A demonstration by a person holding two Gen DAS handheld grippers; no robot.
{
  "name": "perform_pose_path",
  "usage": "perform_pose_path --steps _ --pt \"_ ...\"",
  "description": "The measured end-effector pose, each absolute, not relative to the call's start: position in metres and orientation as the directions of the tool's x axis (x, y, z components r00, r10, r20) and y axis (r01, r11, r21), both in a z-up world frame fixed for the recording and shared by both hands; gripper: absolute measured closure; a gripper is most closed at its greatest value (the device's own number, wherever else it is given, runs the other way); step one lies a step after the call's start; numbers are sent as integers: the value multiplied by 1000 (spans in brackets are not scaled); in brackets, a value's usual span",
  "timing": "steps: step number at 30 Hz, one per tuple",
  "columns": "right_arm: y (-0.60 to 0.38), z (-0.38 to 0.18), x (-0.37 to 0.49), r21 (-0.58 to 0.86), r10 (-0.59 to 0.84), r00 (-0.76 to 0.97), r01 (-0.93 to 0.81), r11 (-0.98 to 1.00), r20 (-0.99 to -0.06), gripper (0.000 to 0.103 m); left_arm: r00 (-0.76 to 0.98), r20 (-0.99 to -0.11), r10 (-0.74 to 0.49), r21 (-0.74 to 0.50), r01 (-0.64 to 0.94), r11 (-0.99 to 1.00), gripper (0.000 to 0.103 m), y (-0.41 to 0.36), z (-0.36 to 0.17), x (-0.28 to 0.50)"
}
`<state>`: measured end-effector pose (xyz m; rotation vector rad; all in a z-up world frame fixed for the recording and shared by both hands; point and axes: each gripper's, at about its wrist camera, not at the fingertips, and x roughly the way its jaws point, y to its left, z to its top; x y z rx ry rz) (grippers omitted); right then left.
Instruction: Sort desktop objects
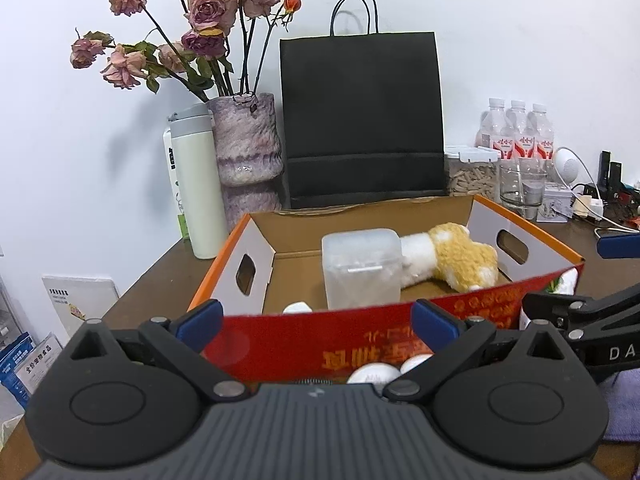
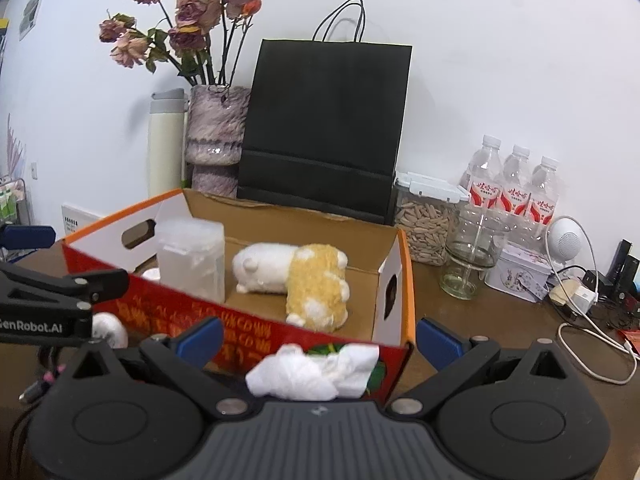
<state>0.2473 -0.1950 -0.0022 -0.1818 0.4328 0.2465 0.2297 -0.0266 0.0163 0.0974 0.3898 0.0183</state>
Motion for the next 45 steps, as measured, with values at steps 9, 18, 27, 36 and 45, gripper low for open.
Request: perform_pose_path --steps 9,18,27,36,45 --pt "-199 -9 220 -123 205 876 -284 951 -437 0 923 -383 44 113 0 994 2 -28 11 205" --pt "-206 -14 198 -122 209 874 -288 950 -438 0 913 -406 35 126 18 992 8 -31 1 193" --pt "-217 -16 194 -94 203 875 -270 958 -439 0 891 -454 10 146 64 987 42 -37 -8 194" --pt "-216 -16 194 -95 210 873 -278 956 -441 0 860 -508 -53 128 136 982 71 -42 -13 191" --pt "-212 -18 192 -107 214 870 -288 951 -445 0 850 -523 -58 116 138 984 89 -38 -15 196"
